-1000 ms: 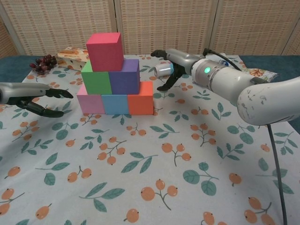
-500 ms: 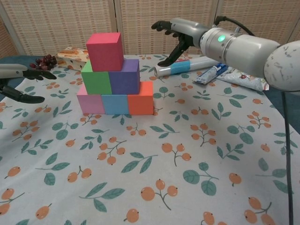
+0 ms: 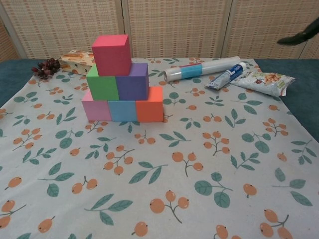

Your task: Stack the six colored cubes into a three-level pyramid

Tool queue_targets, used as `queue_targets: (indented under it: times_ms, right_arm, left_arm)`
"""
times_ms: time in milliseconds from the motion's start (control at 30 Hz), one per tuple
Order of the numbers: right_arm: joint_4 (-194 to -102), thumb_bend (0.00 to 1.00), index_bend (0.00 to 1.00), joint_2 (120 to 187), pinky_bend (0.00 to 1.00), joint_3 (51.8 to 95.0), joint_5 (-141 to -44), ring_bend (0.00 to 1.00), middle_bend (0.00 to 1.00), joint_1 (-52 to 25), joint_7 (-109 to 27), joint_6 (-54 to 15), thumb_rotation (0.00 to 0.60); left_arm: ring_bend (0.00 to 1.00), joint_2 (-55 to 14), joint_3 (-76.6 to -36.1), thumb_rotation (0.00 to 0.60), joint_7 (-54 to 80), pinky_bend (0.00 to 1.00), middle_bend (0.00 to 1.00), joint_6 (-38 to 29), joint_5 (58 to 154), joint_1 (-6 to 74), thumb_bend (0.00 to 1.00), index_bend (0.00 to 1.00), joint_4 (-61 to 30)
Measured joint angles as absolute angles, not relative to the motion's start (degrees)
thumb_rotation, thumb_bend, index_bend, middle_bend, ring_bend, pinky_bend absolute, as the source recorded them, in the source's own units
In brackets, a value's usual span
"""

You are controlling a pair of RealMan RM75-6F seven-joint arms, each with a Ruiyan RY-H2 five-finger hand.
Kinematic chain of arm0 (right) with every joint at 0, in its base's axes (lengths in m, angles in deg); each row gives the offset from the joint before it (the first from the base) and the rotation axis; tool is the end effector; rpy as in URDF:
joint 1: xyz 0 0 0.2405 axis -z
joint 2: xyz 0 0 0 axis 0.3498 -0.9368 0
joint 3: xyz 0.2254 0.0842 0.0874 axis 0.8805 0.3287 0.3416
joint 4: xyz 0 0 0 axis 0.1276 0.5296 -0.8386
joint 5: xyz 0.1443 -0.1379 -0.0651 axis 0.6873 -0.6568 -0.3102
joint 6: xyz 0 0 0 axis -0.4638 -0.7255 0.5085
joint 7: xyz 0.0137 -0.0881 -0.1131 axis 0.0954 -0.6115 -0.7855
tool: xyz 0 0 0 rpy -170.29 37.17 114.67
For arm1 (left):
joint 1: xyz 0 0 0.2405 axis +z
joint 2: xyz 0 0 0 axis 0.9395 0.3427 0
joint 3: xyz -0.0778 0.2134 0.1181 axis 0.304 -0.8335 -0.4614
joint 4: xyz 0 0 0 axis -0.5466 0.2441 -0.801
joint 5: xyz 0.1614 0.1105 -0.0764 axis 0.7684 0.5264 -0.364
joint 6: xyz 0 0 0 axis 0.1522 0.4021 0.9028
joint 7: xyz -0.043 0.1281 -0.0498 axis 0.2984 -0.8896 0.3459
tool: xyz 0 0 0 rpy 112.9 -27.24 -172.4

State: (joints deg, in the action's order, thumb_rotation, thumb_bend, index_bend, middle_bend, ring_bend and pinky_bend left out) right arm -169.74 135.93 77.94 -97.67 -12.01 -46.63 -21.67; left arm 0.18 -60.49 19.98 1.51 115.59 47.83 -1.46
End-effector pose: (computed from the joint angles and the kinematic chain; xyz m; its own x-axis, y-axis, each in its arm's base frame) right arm -0.1913 -0.3442 0.1422 0.2755 -0.0073 0.9613 -0.9397 -0.2129 0.2677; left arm -0.3109 0.2837 0.1697 0.3628 0.0831 0.9282 0.9310 0.0111 -0.3649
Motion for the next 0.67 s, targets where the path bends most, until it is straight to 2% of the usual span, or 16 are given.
queue_targets:
  times_ms: [133, 333, 500, 667]
  right_arm:
    - [-171.2, 0.00, 0.00, 132.7, 0.00, 73.9, -104.0, 0.00, 0.00, -3.2, -42.6, -32.1, 0.600]
    - [-169.6, 0.00, 0.00, 131.3, 0.00, 67.3, -111.8, 0.00, 0.00, 8.4, -35.9, -44.1, 0.600]
    - [-168.1, 0.00, 0.00, 132.2, 0.00, 63.7, -116.0, 0.00, 0.00, 14.4, -34.2, -50.0, 0.600]
    - [-168.0, 0.00, 0.00, 133.5, 0.00, 62.1, -117.6, 0.00, 0.00, 17.6, -34.3, -52.1, 0.600]
  left_arm:
    - [0.00, 0.0, -61.4, 0.600, 22.1, 0.00, 0.03, 7.2, 116.4, 52.9, 0.29, 0.10, -1.8]
    - [0.00, -2.3, -63.8, 0.600, 23.6, 0.00, 0.04, 15.1, 120.4, 59.4, 0.29, 0.10, -3.2]
    - [0.00, -4.2, -65.8, 0.600, 22.4, 0.00, 0.03, 18.4, 123.9, 62.8, 0.29, 0.10, -3.5]
    - [0.00, -5.4, -65.9, 0.600, 21.1, 0.00, 0.03, 19.2, 125.1, 63.8, 0.29, 0.10, -3.4]
